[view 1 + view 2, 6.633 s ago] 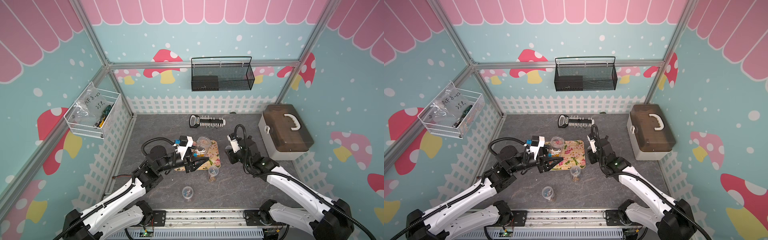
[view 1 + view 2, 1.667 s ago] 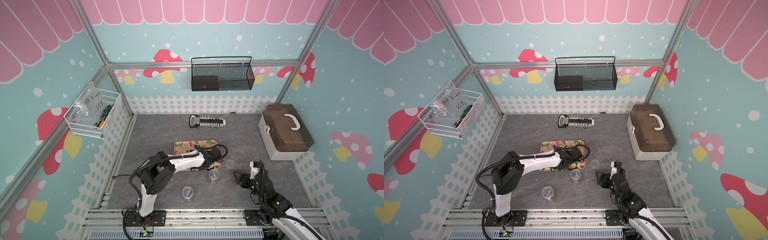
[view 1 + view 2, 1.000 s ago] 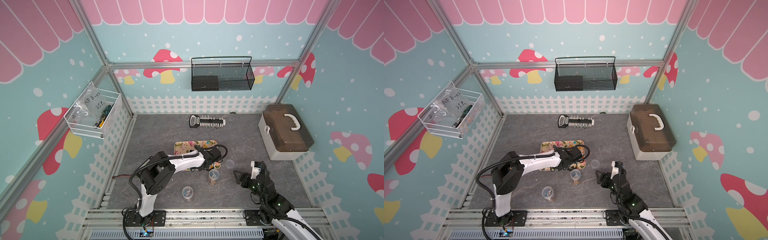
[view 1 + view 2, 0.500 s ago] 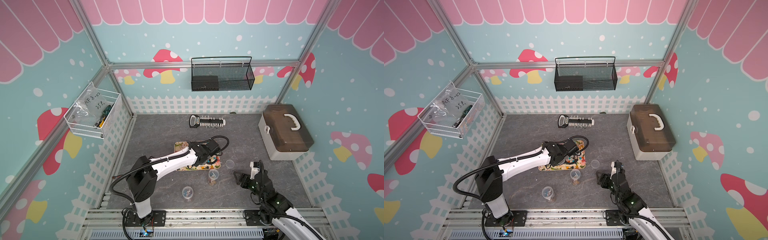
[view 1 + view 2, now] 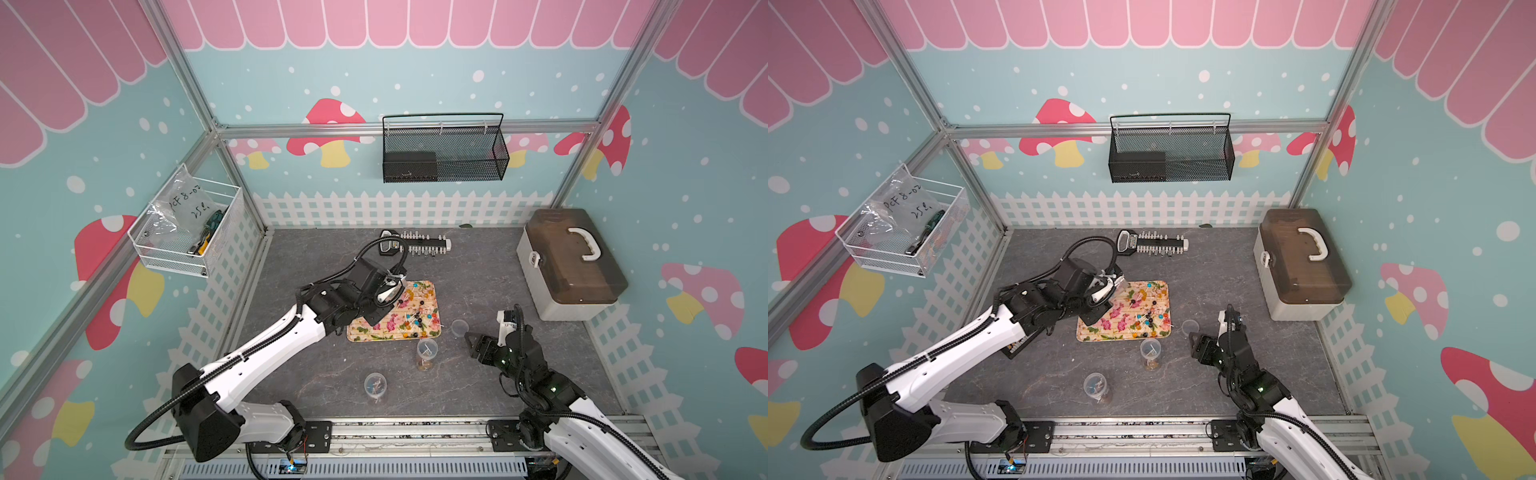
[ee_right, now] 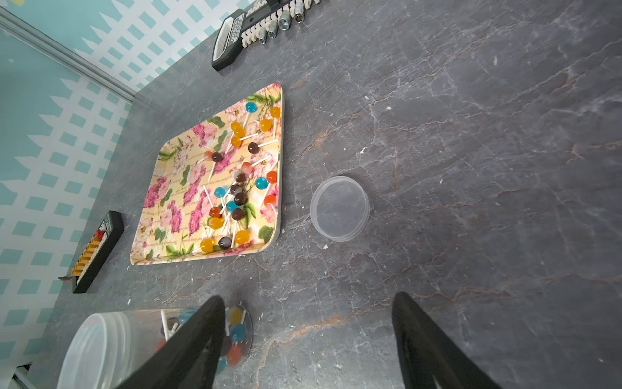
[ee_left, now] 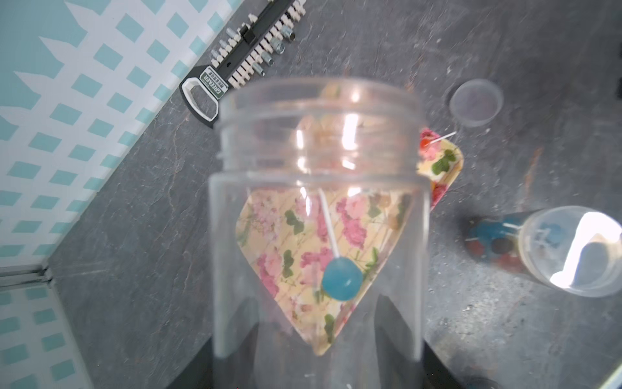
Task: Pour the candies out of the jar
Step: 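Pour the candies out of the jar onto the tray.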
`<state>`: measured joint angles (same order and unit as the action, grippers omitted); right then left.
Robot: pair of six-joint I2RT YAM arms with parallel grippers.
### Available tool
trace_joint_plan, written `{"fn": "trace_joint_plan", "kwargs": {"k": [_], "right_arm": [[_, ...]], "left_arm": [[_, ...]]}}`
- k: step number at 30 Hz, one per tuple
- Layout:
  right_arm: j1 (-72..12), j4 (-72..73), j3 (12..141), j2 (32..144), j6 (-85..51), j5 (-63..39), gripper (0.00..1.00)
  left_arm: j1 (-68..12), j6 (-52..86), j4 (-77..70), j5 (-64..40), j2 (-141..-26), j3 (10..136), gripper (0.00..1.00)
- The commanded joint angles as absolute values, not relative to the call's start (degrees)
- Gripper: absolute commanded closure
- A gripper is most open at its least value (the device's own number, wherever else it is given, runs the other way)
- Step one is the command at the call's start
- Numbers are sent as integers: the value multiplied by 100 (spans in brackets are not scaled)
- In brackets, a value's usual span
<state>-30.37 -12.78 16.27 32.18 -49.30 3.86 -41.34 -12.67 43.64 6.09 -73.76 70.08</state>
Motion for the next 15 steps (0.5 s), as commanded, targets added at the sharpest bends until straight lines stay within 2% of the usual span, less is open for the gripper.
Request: {"fn": "trace_joint_plan", "kwargs": {"k": [1,8,12,15], "right_arm": [[-3012,-887,1916,3527,-4792,321,23],[-3008,-745,2993,4492,-4063,-565,24],[-3011,-772,3520,4947,-3896,-782,25],[-3009,-758,3668,5136,-3872,-889,25]], "left_arm": [[-3821,-847,3747,-663,-6995,6653,46],[-3418,-423,2592,-1944,-6116,5820,45],[-3301,-160,2665,-1747,-6178,5801,46],[-3309,-244,3351,-1429,-6644,6124,48]]}}
